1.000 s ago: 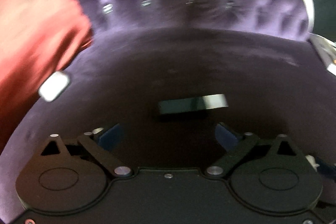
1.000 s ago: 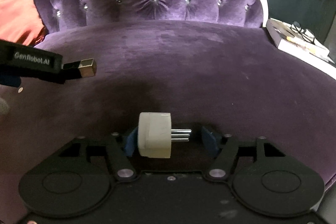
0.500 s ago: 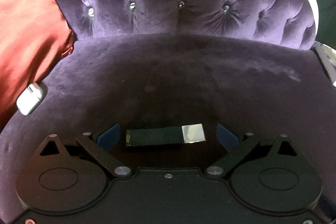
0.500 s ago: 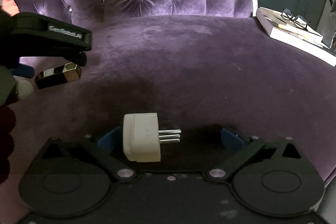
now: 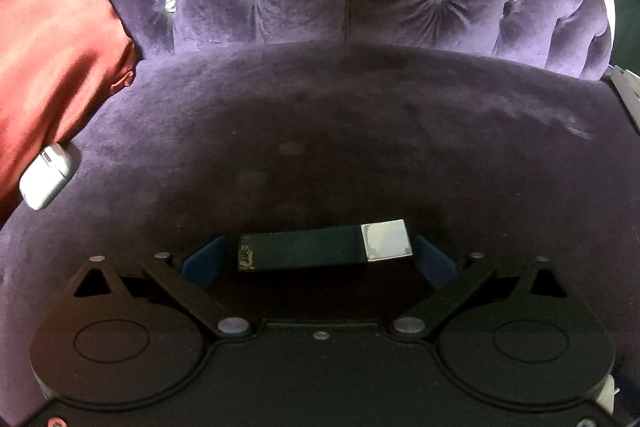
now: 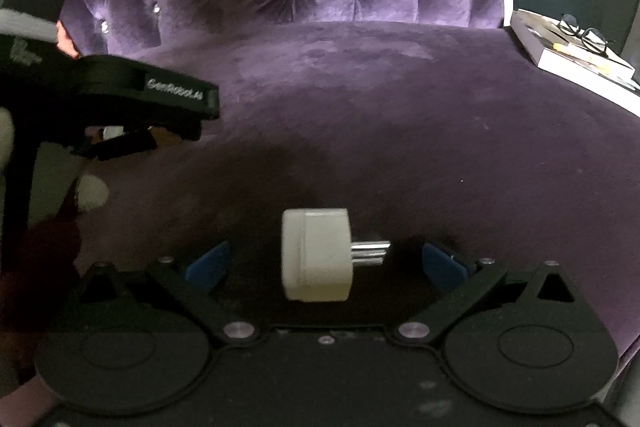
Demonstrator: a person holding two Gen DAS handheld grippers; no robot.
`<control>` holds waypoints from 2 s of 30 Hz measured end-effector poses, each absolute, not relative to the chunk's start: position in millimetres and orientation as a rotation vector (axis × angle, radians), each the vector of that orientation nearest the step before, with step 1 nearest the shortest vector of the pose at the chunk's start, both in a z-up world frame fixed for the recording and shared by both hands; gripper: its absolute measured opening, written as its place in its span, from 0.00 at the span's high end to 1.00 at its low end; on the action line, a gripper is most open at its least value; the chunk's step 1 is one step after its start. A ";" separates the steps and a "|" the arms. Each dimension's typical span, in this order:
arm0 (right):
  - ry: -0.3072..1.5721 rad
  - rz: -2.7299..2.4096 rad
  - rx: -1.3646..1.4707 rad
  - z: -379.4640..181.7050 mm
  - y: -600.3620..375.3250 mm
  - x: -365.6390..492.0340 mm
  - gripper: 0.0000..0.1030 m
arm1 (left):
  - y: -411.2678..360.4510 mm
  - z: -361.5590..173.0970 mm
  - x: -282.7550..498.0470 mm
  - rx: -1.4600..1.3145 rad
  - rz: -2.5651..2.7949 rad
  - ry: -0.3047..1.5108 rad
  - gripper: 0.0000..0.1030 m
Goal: Organize rigid objects
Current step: 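Carry the black charger and white adapter over the basket, then open both tools to drop the charger and adapter into the basket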
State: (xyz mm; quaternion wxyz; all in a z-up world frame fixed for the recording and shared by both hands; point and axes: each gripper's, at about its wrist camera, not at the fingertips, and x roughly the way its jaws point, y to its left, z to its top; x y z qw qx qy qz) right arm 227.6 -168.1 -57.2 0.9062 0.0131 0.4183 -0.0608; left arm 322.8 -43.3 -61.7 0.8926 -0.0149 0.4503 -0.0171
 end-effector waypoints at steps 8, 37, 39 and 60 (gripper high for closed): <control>0.824 -0.081 -0.021 -48.8 -155.3 216.4 0.56 | -36.8 -55.4 321.9 -0.050 -0.065 0.922 0.25; 0.673 -0.037 0.229 33.1 -196.2 38.6 0.56 | 6.0 27.3 83.6 -0.043 -0.062 0.999 0.24; 0.677 -0.026 0.204 33.4 -190.9 16.9 0.56 | 7.5 23.2 65.3 -0.047 -0.071 1.011 0.24; 0.699 0.017 0.129 34.7 -162.1 -93.1 0.55 | 20.7 13.4 -32.2 -0.093 -0.077 0.978 0.24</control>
